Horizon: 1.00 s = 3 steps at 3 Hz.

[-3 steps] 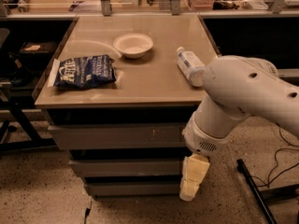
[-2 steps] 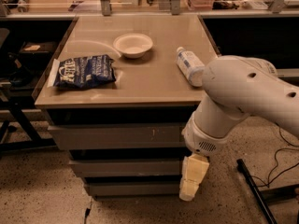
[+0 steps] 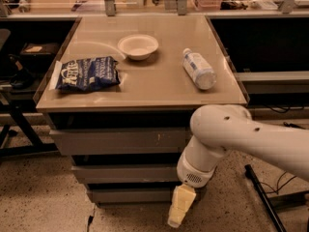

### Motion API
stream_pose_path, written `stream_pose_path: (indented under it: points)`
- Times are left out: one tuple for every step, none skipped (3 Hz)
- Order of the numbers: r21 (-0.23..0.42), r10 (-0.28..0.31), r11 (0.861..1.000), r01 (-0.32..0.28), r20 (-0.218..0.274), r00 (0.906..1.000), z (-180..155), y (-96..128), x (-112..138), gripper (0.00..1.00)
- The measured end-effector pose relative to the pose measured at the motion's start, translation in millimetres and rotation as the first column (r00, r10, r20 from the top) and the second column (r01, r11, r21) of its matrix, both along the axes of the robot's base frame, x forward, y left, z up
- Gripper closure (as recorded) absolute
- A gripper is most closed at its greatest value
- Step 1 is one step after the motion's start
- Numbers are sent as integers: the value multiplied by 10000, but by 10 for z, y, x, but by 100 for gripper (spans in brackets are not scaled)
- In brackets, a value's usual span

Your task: Open middle drawer

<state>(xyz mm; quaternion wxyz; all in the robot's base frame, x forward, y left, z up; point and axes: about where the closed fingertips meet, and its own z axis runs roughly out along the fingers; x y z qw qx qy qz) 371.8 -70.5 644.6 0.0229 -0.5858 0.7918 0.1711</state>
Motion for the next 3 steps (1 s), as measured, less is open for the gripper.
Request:
stream_pose_path:
  points:
    - [-67,-776,9970,774,-280,9966,-477,14,68,0]
    - [-67,-775,9970,774,-280,9966,-477,14,68,0]
    - [253,-709,9971,715,-256,9972,-637,70,69,0]
